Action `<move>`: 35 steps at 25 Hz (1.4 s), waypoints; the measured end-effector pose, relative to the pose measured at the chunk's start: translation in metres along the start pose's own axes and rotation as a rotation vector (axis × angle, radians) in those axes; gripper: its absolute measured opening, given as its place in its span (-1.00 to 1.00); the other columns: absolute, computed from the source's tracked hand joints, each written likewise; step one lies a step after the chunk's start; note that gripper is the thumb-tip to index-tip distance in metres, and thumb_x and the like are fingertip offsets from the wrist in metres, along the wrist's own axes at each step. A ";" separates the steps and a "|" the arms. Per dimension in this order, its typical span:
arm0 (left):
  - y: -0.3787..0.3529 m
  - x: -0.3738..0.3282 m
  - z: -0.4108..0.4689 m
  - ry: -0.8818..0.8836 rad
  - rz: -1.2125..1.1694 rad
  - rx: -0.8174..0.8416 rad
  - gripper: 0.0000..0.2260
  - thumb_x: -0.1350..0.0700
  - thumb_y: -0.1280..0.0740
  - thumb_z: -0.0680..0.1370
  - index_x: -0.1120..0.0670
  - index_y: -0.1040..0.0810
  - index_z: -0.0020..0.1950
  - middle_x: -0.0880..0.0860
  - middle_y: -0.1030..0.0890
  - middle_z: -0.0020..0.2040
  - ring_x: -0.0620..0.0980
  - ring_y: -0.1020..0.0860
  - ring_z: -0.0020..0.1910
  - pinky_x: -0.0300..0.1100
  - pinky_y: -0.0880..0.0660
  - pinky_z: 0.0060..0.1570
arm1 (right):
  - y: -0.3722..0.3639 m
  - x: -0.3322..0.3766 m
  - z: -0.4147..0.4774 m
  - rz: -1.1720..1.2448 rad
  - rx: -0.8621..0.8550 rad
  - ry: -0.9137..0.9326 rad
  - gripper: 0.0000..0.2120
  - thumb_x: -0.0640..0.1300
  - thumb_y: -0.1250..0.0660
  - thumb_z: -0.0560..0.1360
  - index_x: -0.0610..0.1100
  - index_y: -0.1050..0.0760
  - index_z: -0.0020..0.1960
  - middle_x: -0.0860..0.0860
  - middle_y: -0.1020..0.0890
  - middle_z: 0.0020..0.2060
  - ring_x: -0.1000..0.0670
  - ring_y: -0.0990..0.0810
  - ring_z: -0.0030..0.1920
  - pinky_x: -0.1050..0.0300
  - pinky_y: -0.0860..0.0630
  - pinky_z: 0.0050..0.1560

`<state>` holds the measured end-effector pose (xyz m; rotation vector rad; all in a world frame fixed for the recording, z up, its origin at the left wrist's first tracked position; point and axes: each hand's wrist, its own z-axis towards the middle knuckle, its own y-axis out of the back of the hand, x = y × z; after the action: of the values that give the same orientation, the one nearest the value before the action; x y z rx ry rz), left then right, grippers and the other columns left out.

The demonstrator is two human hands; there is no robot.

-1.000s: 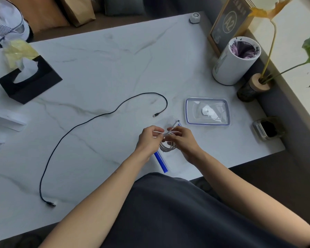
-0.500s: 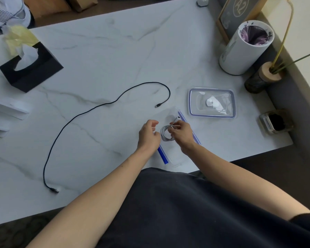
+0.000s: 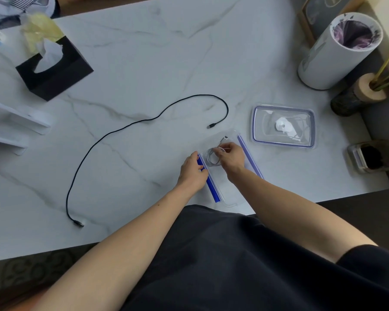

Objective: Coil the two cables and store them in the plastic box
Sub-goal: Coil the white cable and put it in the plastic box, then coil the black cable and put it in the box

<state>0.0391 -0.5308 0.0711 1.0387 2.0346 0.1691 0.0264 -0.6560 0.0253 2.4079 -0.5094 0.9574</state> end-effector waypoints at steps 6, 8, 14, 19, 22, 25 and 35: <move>0.004 0.002 0.004 -0.021 0.013 -0.018 -0.52 0.28 -0.27 0.56 0.13 -0.27 0.47 0.10 -0.42 0.39 0.07 -0.53 0.23 -0.12 -0.49 0.13 | 0.000 -0.001 0.001 -0.121 0.083 0.043 -0.64 -0.07 -0.45 0.50 -0.19 -0.54 0.24 -0.10 -0.66 0.10 -0.07 -0.63 0.09 0.07 -0.56 0.13; 0.005 0.002 0.006 -0.022 0.010 -0.023 -0.51 0.27 -0.26 0.56 0.13 -0.25 0.48 0.11 -0.42 0.39 0.09 -0.52 0.24 -0.09 -0.49 0.16 | 0.002 0.000 -0.001 -0.148 0.114 0.052 -0.52 -0.05 -0.46 0.50 -0.21 -0.48 0.34 -0.12 -0.64 0.17 -0.10 -0.61 0.17 -0.01 -0.54 0.26; 0.005 0.001 0.010 -0.007 -0.022 -0.030 -0.50 0.27 -0.25 0.57 0.12 -0.23 0.50 0.11 -0.42 0.41 0.10 -0.51 0.28 -0.10 -0.51 0.14 | 0.007 0.001 -0.008 -0.311 0.131 0.132 -0.55 -0.12 -0.37 0.49 -0.19 -0.44 0.35 -0.13 -0.62 0.19 -0.13 -0.59 0.20 -0.07 -0.54 0.26; 0.006 0.001 0.011 -0.008 -0.048 -0.030 -0.51 0.26 -0.25 0.57 0.12 -0.24 0.49 0.09 -0.43 0.41 0.08 -0.51 0.25 -0.17 -0.47 0.09 | 0.012 0.004 -0.010 -0.368 0.119 0.174 -0.54 -0.17 -0.34 0.54 -0.26 -0.40 0.40 -0.18 -0.56 0.29 -0.16 -0.54 0.28 -0.03 -0.49 0.28; 0.009 0.000 0.012 0.004 -0.080 -0.029 -0.51 0.25 -0.24 0.59 0.10 -0.23 0.50 0.08 -0.41 0.43 0.07 -0.50 0.27 -0.10 -0.50 0.18 | 0.017 0.006 -0.015 -0.441 0.059 0.269 -0.52 -0.14 -0.33 0.54 -0.26 -0.39 0.42 -0.19 -0.53 0.32 -0.17 -0.53 0.30 -0.05 -0.51 0.30; 0.015 -0.003 0.015 0.011 -0.128 -0.051 -0.58 0.21 -0.21 0.62 0.09 -0.26 0.48 0.07 -0.41 0.42 0.00 -0.49 0.21 -0.18 -0.45 0.10 | 0.026 0.014 -0.021 -0.434 -0.076 0.451 -0.74 -0.12 -0.26 0.58 -0.19 -0.49 0.24 -0.12 -0.62 0.11 -0.10 -0.62 0.05 -0.10 -0.60 0.08; 0.043 -0.043 0.082 -0.028 -0.049 -0.090 -0.76 0.08 -0.24 0.61 0.11 -0.50 0.24 0.05 -0.57 0.22 -0.06 -0.48 0.03 -0.23 -0.36 -0.02 | 0.035 0.089 0.085 -0.879 0.240 0.724 -0.70 -0.25 -0.19 0.57 -0.14 -0.55 0.24 -0.18 -0.57 0.12 -0.22 -0.59 0.08 -0.05 -0.53 0.12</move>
<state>0.1380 -0.5529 0.0632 0.9304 2.0059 0.2170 0.1144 -0.7465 0.0457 1.9052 0.8822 1.3530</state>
